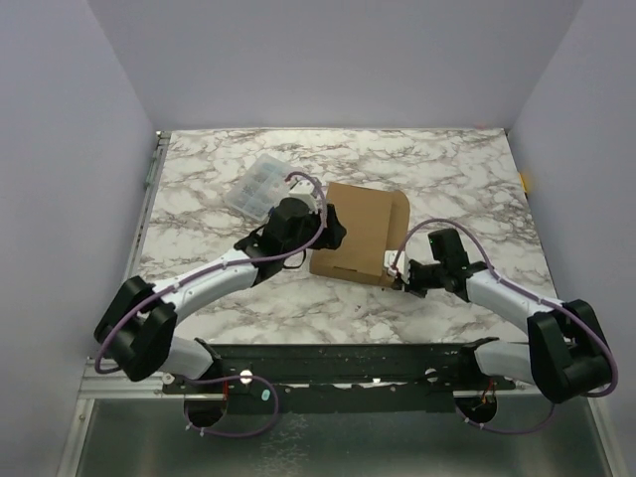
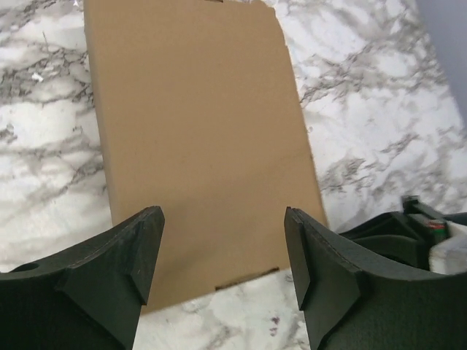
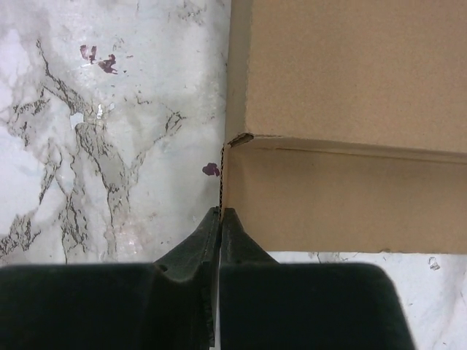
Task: Fold the paper box
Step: Close the paper box at the center of the board.
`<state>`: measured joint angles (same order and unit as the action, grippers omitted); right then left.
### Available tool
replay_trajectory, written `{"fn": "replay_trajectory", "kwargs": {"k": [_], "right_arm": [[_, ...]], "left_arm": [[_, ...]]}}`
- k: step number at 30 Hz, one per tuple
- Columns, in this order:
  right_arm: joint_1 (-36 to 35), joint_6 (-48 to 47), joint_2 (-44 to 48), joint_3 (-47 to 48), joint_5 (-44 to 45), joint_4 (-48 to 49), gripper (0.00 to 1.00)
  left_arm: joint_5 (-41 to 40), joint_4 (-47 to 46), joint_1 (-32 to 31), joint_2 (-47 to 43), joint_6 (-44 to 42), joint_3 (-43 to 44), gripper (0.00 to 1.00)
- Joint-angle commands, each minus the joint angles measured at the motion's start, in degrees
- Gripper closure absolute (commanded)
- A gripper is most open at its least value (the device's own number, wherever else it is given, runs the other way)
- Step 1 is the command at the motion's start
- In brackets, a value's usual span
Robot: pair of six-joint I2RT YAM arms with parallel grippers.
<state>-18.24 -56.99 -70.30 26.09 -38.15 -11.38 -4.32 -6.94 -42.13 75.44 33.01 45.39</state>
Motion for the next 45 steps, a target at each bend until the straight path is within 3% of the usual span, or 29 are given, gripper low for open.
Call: {"fn": "replay_trajectory", "kwargs": {"k": [1, 8, 45], "right_arm": [[0.6, 1.2, -1.7, 2.8, -3.1, -3.8, 0.99], [1.5, 2.6, -3.8, 4.5, -4.6, -5.0, 0.99], [0.5, 3.3, -8.3, 14.5, -2.9, -12.3, 1.0]], "left_arm": [[2.4, 6.6, -0.5, 10.1, -15.6, 6.3, 0.27], [-1.9, 9.0, -0.6, 15.8, -20.1, 10.1, 0.25], [11.1, 4.3, 0.3, 22.5, -11.1, 8.3, 0.25]]}}
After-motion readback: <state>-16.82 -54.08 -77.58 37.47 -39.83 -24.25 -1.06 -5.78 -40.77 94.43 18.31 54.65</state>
